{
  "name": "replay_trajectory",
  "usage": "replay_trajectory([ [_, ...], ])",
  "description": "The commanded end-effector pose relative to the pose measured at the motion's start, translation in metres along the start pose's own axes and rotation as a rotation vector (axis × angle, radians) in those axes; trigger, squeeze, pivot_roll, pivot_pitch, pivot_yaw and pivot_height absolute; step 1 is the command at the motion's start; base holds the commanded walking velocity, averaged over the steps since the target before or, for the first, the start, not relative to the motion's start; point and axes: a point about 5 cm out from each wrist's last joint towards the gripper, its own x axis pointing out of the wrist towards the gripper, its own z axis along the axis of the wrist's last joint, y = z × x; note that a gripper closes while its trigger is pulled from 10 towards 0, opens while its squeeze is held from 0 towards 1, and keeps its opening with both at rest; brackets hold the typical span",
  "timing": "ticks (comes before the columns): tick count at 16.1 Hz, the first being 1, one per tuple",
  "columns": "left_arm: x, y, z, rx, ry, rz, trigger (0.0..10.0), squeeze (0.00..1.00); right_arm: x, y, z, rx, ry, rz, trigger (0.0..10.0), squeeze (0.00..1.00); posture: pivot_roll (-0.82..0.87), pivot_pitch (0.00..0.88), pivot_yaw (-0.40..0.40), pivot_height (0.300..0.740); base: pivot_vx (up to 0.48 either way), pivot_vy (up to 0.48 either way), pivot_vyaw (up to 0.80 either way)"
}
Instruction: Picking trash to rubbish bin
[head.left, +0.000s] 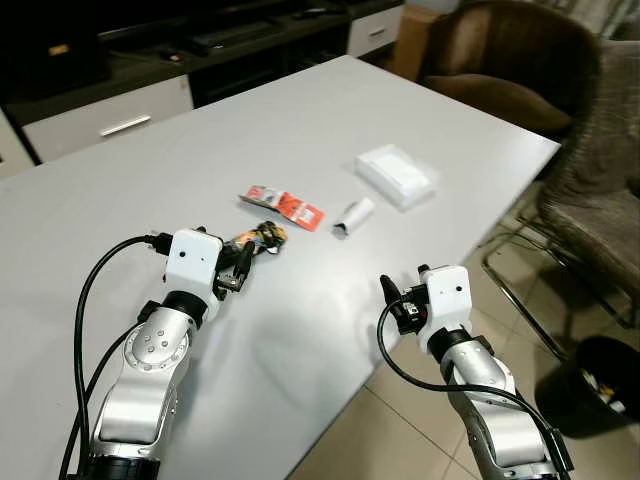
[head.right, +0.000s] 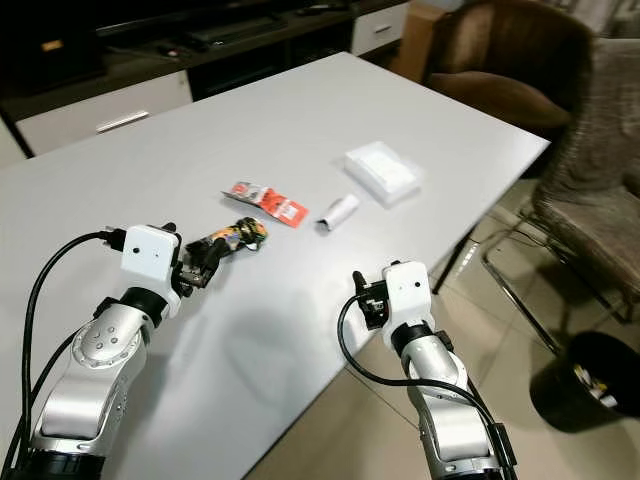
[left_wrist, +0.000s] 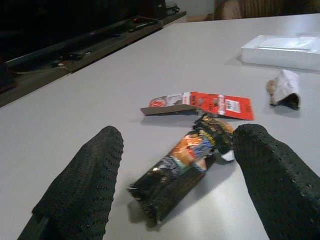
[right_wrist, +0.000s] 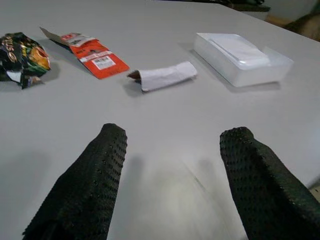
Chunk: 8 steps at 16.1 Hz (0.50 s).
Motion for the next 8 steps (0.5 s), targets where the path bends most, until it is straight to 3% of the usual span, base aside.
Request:
replay_trajectory([
  [1,-0.0003,-0.0017,0.0031,0.003,-0.017,-0.013,10.0,0.00,-0.0014,-0.0017,-0.0002,-0.003,0.001,0.000,10.0,0.00,-0.02,0.000,-0.052,0.740,0.296,0.000,0.00],
  [2,-0.0004,-0.0021,0.0030,0.003,-0.016,-0.016,10.0,0.00,-0.0014,-0.0016,-0.0004,-0.004,0.002,0.001,10.0,0.00,-0.02,0.000,-0.052,0.740,0.296,0.000,0.00],
  [8,0.0000,-0.0037,0.0005,-0.015,-0.001,-0.021,10.0,0.00,-0.0023,-0.0004,-0.0019,-0.006,0.007,0.003,10.0,0.00,-0.03,0.000,-0.048,0.740,0.000,0.000,0.00],
])
